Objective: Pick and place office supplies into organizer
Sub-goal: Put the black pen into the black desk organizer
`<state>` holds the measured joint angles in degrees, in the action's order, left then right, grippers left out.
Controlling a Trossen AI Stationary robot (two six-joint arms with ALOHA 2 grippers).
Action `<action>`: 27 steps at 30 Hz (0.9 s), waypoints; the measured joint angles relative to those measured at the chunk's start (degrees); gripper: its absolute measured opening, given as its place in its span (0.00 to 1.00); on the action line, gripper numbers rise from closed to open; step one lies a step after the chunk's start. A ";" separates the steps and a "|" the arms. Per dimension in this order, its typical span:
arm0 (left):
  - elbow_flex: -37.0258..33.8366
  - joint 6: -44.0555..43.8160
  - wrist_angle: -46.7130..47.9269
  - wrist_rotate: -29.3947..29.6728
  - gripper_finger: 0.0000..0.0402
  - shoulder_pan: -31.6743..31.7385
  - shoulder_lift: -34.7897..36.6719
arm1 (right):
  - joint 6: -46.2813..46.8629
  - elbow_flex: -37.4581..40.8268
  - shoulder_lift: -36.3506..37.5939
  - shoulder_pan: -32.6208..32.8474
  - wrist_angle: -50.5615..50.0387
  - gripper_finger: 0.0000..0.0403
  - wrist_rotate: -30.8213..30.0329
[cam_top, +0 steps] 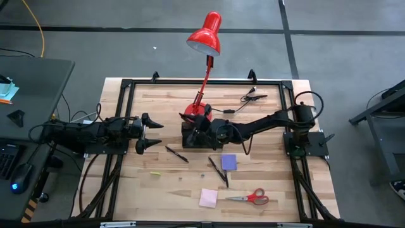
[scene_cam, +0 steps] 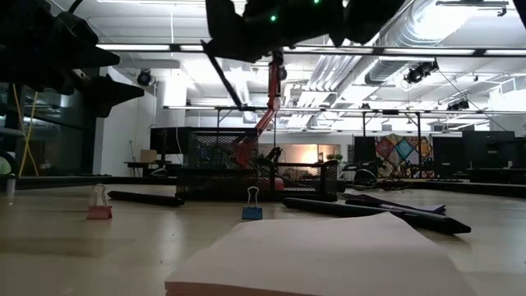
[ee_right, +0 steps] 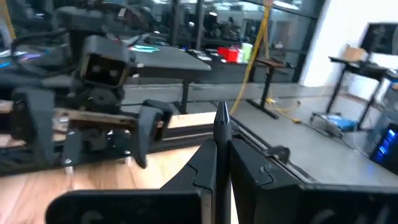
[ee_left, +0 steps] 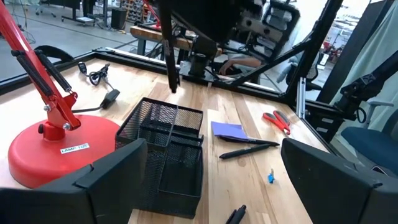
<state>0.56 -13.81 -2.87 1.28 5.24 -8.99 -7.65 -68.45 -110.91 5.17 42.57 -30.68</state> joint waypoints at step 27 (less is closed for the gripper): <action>0.00 0.00 0.00 0.00 0.89 0.00 0.00 | -3.94 0.00 -8.87 -2.24 12.47 0.03 4.85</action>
<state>0.56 -13.81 -2.87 1.28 5.25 -8.99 -11.59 -68.45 -119.79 2.93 55.05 -25.82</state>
